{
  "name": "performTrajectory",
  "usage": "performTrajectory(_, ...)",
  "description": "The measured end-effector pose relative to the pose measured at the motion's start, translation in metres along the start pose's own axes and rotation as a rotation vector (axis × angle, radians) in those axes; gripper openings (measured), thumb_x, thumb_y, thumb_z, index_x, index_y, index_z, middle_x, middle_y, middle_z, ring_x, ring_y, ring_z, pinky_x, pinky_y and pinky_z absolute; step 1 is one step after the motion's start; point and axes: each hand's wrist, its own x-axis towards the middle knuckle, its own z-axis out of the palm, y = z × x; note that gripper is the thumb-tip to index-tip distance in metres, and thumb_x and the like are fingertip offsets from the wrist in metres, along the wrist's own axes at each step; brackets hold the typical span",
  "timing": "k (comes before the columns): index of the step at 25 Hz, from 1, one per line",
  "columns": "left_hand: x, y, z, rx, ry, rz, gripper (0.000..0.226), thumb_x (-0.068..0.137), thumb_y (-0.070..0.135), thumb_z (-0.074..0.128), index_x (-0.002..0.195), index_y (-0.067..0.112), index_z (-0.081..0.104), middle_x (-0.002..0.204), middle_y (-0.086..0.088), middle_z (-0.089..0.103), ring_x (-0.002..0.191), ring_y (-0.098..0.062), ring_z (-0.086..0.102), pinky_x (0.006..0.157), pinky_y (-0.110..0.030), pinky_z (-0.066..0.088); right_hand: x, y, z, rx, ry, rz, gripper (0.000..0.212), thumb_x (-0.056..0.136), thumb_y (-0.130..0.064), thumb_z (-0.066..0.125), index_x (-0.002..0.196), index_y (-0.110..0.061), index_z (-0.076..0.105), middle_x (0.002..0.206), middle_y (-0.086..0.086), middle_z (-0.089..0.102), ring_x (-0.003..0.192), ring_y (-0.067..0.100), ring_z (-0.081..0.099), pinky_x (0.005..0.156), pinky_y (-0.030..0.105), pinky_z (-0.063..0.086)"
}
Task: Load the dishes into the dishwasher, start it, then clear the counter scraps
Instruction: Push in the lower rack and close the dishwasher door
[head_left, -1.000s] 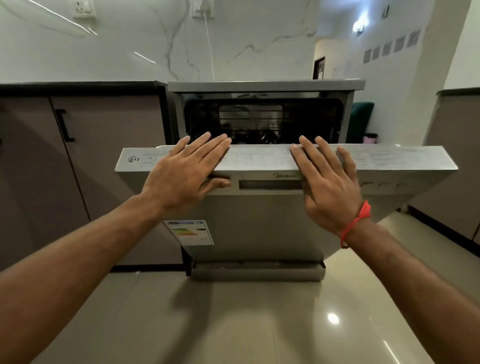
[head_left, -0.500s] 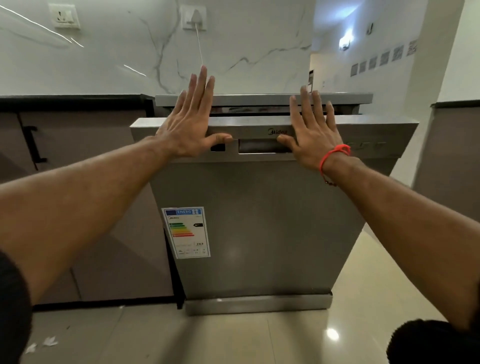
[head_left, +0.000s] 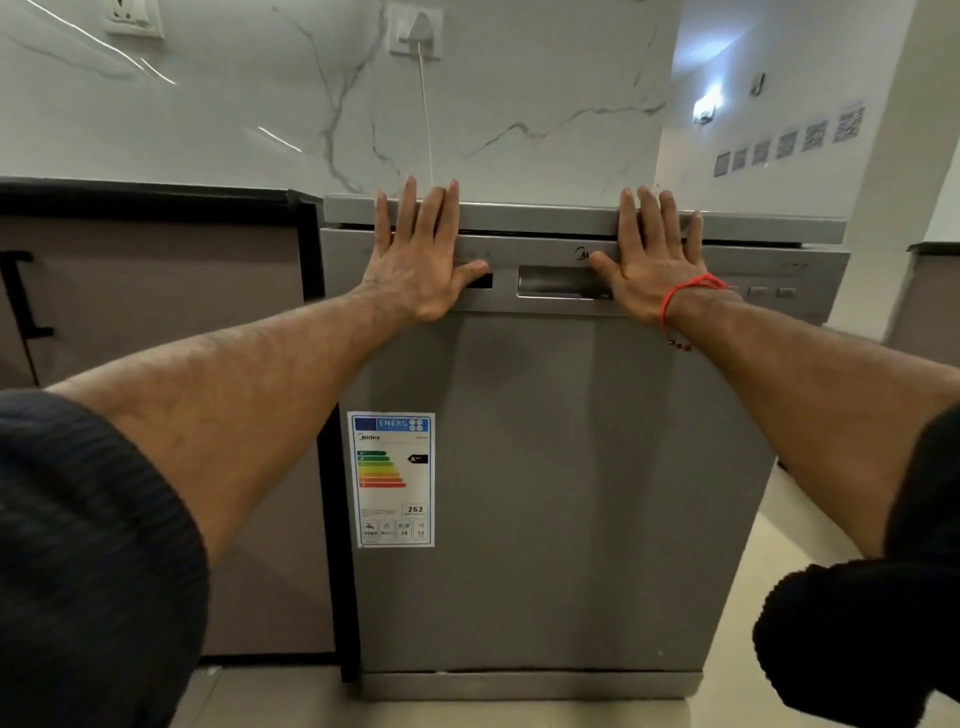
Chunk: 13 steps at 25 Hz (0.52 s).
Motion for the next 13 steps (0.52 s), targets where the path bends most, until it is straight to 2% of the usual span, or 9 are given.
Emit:
performTrajectory(2, 0.004, -0.002, 0.004, -0.023, 0.042, 0.001, 0.091, 0.098, 0.067, 0.039, 0.16, 0.015, 0.0, 0.163, -0.01, 0.01, 0.153, -0.038, -0.001, 0.123, -0.06, -0.008, 0.005, 0.002, 0.009, 0.01, 0.117, -0.007, 0.078, 0.099, -0.062, 0.027, 0.156, -0.021, -0.008, 0.162, 0.005, -0.002, 0.151, 0.028, -0.012, 0.12, 0.052, -0.013)
performTrajectory(5, 0.009, -0.002, 0.001, -0.064, 0.146, -0.017, 0.081, 0.089, 0.065, 0.059, 0.149, 0.021, 0.028, 0.144, -0.01, 0.031, 0.139, -0.035, 0.025, 0.123, -0.057, 0.006, 0.012, -0.002, 0.005, 0.093, 0.224, -0.008, 0.074, 0.093, -0.059, 0.049, 0.15, -0.019, 0.021, 0.146, 0.011, 0.025, 0.143, 0.032, 0.014, 0.121, 0.054, -0.005)
performTrajectory(8, 0.015, 0.0, -0.006, -0.12, 0.17, -0.083, 0.078, 0.077, 0.066, 0.073, 0.136, 0.026, 0.041, 0.13, -0.009, 0.039, 0.124, -0.033, 0.035, 0.115, -0.045, 0.022, 0.013, -0.004, 0.006, 0.131, 0.299, 0.03, 0.073, 0.087, -0.057, 0.061, 0.143, -0.019, 0.033, 0.139, 0.012, 0.034, 0.137, 0.033, 0.025, 0.121, 0.051, 0.0)
performTrajectory(13, 0.021, 0.002, -0.015, -0.174, 0.163, -0.156, 0.077, 0.066, 0.068, 0.081, 0.126, 0.033, 0.048, 0.126, -0.002, 0.044, 0.12, -0.029, 0.037, 0.102, -0.039, 0.025, 0.012, -0.003, 0.006, 0.124, 0.372, 0.039, 0.074, 0.078, -0.063, 0.067, 0.135, -0.022, 0.042, 0.131, 0.011, 0.041, 0.126, 0.032, 0.036, 0.116, 0.047, 0.02)
